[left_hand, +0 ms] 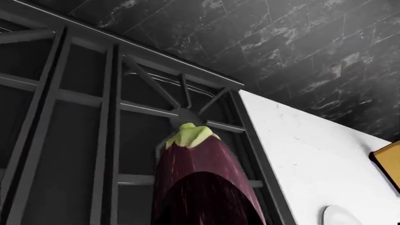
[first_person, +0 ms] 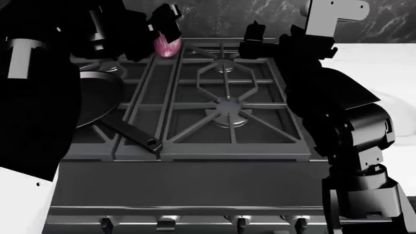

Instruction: Pick the eggplant from the pan and place it on the plate.

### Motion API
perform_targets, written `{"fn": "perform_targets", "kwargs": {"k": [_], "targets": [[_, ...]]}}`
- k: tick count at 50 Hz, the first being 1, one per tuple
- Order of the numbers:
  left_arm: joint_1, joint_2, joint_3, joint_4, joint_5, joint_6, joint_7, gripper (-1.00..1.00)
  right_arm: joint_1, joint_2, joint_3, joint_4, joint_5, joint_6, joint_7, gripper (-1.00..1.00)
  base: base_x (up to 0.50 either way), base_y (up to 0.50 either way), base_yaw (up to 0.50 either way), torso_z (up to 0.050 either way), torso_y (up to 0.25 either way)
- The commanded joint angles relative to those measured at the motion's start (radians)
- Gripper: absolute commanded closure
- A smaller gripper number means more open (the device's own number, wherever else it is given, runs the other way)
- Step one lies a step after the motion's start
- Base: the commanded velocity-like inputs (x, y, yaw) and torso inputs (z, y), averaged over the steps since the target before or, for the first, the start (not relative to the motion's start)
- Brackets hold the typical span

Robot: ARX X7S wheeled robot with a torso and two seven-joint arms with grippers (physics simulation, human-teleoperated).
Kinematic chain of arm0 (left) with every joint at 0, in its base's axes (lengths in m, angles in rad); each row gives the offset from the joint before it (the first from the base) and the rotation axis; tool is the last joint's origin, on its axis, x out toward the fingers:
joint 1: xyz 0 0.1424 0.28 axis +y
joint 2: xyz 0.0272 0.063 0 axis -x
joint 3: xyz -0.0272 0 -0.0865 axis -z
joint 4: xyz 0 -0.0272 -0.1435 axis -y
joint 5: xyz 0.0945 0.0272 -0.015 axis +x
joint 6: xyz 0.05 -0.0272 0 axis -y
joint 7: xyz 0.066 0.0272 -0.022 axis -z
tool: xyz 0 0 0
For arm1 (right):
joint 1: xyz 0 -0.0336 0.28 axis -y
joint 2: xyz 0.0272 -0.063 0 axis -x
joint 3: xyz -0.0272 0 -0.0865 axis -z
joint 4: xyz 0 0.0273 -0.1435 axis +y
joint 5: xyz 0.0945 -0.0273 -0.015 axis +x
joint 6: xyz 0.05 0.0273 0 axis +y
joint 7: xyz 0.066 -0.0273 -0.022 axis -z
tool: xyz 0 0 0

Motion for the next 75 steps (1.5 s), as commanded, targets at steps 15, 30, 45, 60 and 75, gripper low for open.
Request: {"fn": "perform_targets", "kwargs": {"k": [15, 30, 45, 60, 75], "targets": [[-0.003, -0.001, -0.011, 0.001, -0.009, -0.005, -0.003, 1.00, -0.001, 0.010, -0.001, -0.014, 0.019, 0.009, 0.009, -1.00, 0.00, -0.13, 0.00, 0.000, 0.000], [-0.004, -0.001, -0.011, 0.001, -0.009, -0.007, -0.001, 1.00, 0.002, 0.008, -0.009, -0.002, 0.017, -0.002, 0.009, -1.00, 0.00, -0.13, 0.00, 0.000, 0.000], [-0.004, 0.000, -0.004, 0.001, -0.007, -0.011, 0.007, 1.00, 0.003, 0.013, -0.011, -0.007, 0.025, -0.001, 0.012, -1.00, 0.00, -0.13, 0.00, 0.000, 0.001], [-0.004, 0.000, -0.005, 0.001, -0.009, -0.015, 0.009, 1.00, 0.001, 0.012, -0.019, 0.002, 0.023, -0.014, 0.013, -1.00, 0.00, -0.13, 0.00, 0.000, 0.000], [-0.005, 0.000, -0.001, 0.001, -0.008, -0.020, 0.011, 1.00, -0.002, 0.018, -0.020, -0.012, 0.033, -0.008, 0.020, -1.00, 0.00, -0.13, 0.00, 0.000, 0.000]]}}
